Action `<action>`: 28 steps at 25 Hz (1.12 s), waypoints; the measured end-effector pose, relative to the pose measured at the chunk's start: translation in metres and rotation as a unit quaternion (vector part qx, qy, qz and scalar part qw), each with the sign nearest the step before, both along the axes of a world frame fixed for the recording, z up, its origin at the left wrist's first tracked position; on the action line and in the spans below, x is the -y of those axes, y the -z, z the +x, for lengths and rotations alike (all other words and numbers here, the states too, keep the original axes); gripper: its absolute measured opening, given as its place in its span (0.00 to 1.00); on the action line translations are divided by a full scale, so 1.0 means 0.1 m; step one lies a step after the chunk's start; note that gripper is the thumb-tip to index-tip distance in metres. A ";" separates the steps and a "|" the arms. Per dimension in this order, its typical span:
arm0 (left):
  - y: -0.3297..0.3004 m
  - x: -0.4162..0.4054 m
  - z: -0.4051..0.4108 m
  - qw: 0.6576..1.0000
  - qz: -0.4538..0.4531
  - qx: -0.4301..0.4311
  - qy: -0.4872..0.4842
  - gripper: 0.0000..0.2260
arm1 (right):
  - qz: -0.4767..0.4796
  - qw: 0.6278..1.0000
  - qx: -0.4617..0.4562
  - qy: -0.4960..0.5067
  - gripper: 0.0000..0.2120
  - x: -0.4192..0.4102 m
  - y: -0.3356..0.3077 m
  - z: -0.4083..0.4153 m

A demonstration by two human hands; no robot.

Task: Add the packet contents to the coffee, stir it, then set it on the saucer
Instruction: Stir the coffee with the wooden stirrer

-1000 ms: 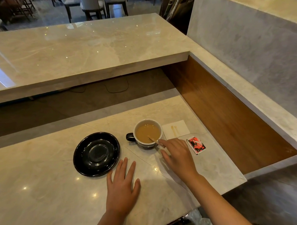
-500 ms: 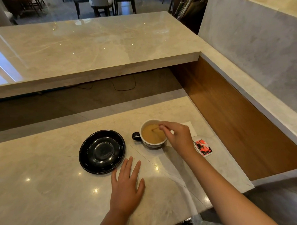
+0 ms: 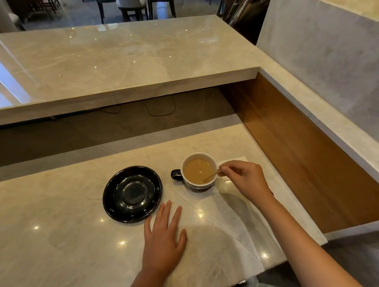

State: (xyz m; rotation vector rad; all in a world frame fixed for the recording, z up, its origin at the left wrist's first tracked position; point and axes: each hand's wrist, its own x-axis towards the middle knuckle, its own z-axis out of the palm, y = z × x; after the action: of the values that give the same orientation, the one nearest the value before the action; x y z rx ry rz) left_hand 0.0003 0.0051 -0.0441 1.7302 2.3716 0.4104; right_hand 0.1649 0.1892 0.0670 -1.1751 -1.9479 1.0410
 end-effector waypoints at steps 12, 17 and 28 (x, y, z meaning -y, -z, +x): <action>0.02 0.00 0.00 1.000 -0.005 -0.013 0.001 0.26 | 0.160 0.986 0.024 0.029 0.06 0.01 0.14 -0.13; 0.02 -0.01 0.00 1.000 -0.004 -0.021 0.002 0.26 | 0.216 0.971 0.100 -0.029 0.09 0.06 0.13 0.07; 0.00 0.00 0.00 1.000 0.013 -0.008 0.006 0.25 | 0.034 0.997 -0.066 0.024 0.08 0.34 0.22 -0.22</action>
State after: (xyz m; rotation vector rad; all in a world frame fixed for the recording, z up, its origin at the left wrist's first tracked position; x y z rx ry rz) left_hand 0.0001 0.0051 -0.0439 1.7648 2.3758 0.4302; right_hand 0.1428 0.1548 0.0454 -1.0844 -1.8291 0.9937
